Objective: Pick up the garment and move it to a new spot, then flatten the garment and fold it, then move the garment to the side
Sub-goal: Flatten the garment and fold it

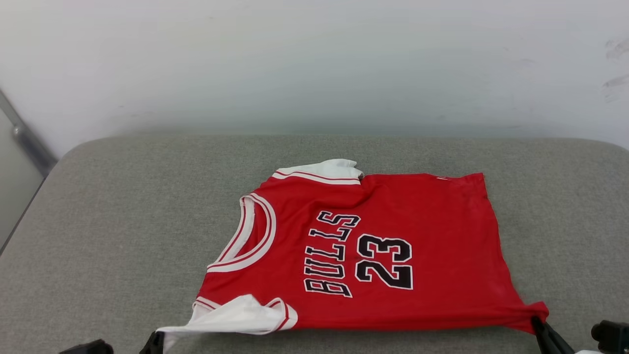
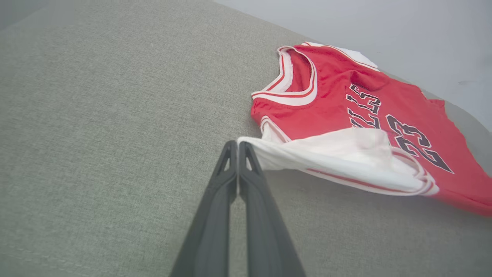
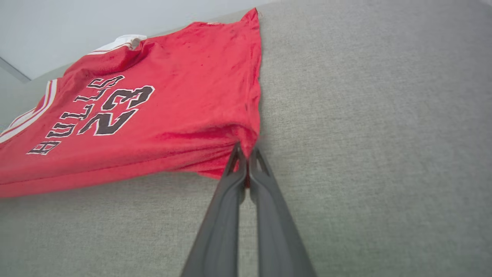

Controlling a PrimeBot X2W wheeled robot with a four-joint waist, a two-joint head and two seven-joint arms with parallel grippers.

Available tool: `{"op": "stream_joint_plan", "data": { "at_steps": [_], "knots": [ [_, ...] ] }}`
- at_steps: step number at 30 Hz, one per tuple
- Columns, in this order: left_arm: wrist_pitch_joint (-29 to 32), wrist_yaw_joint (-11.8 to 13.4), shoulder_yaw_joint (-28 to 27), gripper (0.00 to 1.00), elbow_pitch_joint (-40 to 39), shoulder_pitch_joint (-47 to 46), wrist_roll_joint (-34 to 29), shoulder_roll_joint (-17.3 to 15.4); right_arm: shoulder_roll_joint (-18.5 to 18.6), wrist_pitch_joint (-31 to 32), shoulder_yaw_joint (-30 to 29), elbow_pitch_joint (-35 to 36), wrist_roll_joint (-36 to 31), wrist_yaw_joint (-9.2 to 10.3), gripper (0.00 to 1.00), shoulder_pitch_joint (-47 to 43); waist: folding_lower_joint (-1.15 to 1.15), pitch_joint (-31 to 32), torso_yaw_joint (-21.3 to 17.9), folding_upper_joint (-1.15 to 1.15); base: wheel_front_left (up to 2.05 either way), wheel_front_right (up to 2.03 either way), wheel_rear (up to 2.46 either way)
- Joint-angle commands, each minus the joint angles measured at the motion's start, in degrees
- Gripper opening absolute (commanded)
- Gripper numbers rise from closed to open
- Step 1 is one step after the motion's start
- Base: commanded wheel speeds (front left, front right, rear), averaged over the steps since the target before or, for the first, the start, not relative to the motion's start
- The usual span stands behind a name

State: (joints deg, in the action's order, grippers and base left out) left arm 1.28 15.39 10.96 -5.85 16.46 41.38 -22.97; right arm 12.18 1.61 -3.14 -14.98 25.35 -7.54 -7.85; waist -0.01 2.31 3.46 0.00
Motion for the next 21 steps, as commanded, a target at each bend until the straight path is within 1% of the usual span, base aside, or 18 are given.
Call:
{"op": "stream_joint_plan", "data": {
  "at_steps": [1,4,6,10,14,21],
  "knots": [
    [0.27,0.32,0.21,0.0,-0.56,-0.45,-0.53,-0.45,-0.6,0.96,-1.01,1.63,-0.97,0.1,0.0,-0.95,0.01,-0.16,-0.19,0.0,0.0,0.0,0.0],
    [1.0,0.0,1.1,0.0,-1.57,-3.54,-1.36,-0.68,-2.9,4.54,-2.89,6.06,-3.13,0.09,0.0,-1.33,0.01,-0.67,-0.77,0.0,0.0,0.0,0.0],
    [1.49,-0.64,2.0,0.0,-0.84,-5.67,-1.78,-0.61,-3.76,6.5,-3.57,7.85,-4.42,0.09,0.0,-0.52,0.01,-1.2,-1.25,0.0,0.0,0.0,0.0],
    [1.87,-1.84,3.63,0.0,1.37,-11.5,-2.74,0.09,-4.51,9.72,-3.79,8.64,-5.63,0.07,0.0,2.57,0.01,-3.23,-2.26,0.0,0.0,0.0,0.0],
    [1.46,-3.85,4.87,0.0,5.47,-18.42,-3.12,1.28,-3.73,11.7,-2.9,7.2,-6.3,0.07,0.0,7.02,0.01,-7.01,-2.63,0.0,0.0,0.0,0.0],
    [-0.64,-6.49,5.78,0.0,14.1,-28.52,-3.93,3.12,-1.47,11.55,-0.09,2.85,-6.01,0.07,0.0,15.22,0.01,-13.13,-3.31,0.0,0.0,0.0,0.0]
  ]
}}
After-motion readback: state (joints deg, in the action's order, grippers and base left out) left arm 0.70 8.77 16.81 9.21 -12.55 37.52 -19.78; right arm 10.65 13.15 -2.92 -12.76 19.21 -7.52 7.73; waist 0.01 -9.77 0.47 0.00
